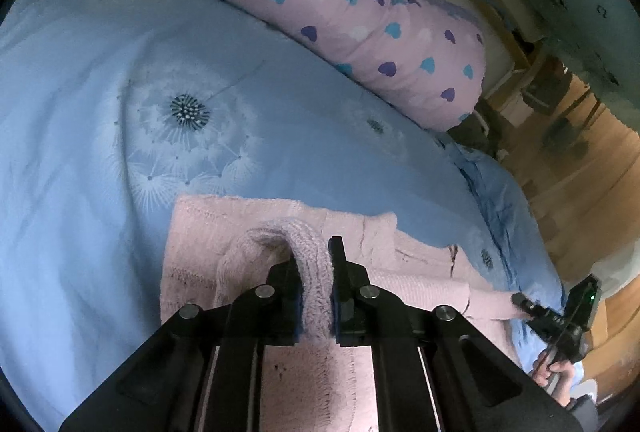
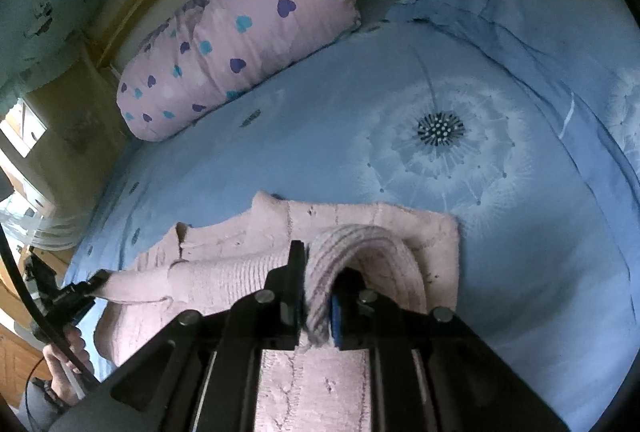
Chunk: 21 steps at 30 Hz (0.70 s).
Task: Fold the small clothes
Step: 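Open both grippers to release the folded edge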
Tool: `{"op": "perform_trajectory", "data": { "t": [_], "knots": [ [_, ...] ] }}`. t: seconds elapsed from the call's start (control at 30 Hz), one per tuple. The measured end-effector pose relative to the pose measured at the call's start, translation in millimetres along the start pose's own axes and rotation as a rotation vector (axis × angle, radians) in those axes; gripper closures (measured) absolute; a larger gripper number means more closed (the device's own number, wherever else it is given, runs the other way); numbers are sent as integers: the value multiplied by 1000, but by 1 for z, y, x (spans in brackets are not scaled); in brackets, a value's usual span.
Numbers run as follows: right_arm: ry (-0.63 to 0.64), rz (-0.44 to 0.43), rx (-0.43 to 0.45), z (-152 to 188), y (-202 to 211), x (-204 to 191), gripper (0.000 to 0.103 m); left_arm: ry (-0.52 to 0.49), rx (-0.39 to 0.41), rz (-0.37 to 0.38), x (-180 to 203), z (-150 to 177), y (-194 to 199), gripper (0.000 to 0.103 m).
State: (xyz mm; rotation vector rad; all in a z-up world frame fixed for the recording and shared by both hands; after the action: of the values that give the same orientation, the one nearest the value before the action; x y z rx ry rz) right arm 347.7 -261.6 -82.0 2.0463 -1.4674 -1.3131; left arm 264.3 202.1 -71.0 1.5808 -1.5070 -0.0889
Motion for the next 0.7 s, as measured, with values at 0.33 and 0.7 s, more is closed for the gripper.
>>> {"op": "perform_trajectory", "data": {
  "t": [0.33, 0.7],
  "knots": [
    [-130, -82, 72, -12, 21, 12, 43, 12, 18, 33, 0, -16, 15, 91],
    [-123, -65, 29, -6, 14, 11, 41, 23, 31, -1, -12, -22, 23, 81]
  ]
}}
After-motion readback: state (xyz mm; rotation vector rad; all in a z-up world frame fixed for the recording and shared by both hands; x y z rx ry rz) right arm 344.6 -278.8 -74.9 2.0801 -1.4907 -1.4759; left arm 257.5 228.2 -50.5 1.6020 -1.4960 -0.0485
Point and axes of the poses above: each gripper's, at about its wrist camera, not at the fingertips, and y roughly against the way its jaws point, x to its right, z to its underside, the point moved 4 cm from there along -y, roughly the way its jaws point, and after that the axes turned 3 degrees about -z, right-handed, at the moved point
